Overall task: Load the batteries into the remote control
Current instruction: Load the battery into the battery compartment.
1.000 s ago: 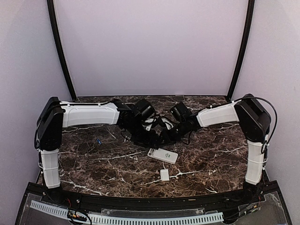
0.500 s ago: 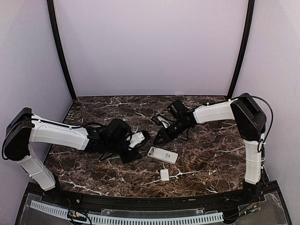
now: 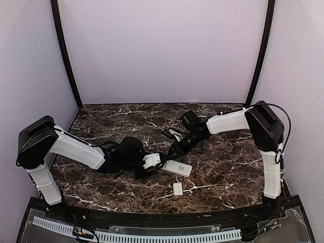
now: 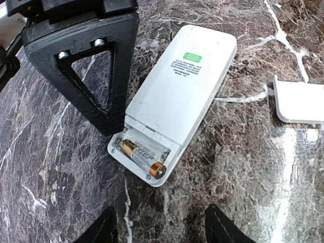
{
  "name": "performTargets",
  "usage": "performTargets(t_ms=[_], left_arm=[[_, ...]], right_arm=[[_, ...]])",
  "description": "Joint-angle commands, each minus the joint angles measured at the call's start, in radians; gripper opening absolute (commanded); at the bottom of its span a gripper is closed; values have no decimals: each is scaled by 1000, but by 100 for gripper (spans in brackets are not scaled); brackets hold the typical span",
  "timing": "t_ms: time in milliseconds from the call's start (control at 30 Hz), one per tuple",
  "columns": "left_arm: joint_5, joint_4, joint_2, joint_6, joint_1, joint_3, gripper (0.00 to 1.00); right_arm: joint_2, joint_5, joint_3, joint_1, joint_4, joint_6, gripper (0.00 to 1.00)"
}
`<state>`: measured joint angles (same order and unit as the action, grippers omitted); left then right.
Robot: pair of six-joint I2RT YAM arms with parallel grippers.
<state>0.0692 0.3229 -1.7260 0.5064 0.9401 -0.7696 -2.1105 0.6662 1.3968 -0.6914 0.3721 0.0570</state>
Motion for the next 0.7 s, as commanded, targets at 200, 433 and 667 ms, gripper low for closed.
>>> performTargets(t_ms=[200, 433, 667], left_arm=[[28, 54, -54, 23, -1, -61, 28], [15, 35, -79, 11, 1, -82, 22], [-1, 23, -102, 9, 0, -98, 20]], right_arm=[[-20, 31, -2, 3, -14, -16, 21], [-22, 16, -1, -2, -5, -43, 21], [-30, -9, 4, -15, -3, -51, 21]])
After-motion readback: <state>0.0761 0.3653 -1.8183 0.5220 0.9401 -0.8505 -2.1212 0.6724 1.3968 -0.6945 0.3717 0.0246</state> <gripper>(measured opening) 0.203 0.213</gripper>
